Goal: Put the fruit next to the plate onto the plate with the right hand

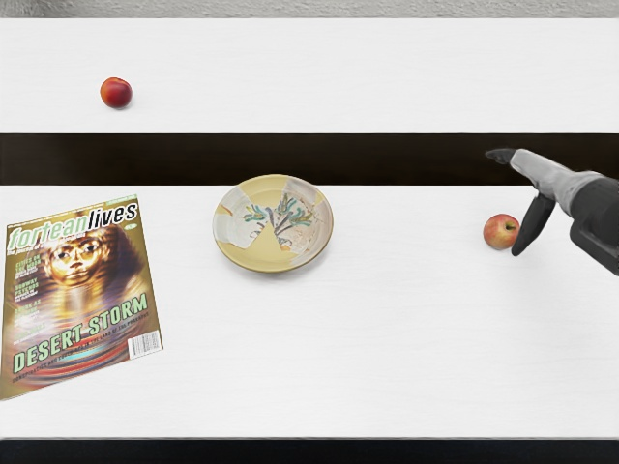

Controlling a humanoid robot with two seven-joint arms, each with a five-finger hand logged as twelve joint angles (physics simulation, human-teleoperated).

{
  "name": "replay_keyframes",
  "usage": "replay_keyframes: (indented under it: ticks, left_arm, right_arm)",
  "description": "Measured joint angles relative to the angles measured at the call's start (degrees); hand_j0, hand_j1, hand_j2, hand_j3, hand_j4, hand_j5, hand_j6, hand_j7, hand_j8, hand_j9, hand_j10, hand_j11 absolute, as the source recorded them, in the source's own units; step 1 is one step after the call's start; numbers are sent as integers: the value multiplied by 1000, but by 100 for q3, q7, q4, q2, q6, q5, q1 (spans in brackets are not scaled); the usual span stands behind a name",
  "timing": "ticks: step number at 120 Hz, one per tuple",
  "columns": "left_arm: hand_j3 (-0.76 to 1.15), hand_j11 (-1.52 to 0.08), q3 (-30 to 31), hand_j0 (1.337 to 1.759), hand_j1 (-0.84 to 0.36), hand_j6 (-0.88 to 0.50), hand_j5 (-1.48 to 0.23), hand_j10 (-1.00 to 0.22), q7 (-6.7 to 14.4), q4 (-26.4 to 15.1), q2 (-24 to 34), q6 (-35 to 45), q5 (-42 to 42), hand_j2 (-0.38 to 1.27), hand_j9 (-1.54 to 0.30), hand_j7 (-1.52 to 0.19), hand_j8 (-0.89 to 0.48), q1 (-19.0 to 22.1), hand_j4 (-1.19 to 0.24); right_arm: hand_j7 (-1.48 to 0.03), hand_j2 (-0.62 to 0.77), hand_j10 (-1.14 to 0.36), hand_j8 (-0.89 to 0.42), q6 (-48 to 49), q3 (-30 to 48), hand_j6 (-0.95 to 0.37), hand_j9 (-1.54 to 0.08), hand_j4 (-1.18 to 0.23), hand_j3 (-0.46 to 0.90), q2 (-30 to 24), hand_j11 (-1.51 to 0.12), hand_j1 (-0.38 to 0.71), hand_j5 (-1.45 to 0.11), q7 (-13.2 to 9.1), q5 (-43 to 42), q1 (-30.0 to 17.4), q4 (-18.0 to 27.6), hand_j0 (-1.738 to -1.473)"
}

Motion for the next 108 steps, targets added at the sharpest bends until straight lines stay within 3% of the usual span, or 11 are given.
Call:
replay_keyframes:
  ticks: [73, 108]
  left_arm:
    - [0, -304, 0, 1658, 69, -234, -304, -234, 0, 0, 0, 2, 0, 47, -304, -304, -234, 0, -234]
    - [0, -304, 0, 1658, 69, -234, -304, -234, 0, 0, 0, 0, 0, 47, -304, -304, -234, 0, -234]
  right_arm:
    - [-501, -72, -390, -392, -990, -543, -393, -502, -391, 0, 234, -501, 110, -502, -11, -940, -509, 189, -1658]
    - [-558, -78, -436, -495, -1232, -592, -438, -559, -441, 0, 241, -559, 161, -552, -11, -1073, -579, 112, -1658]
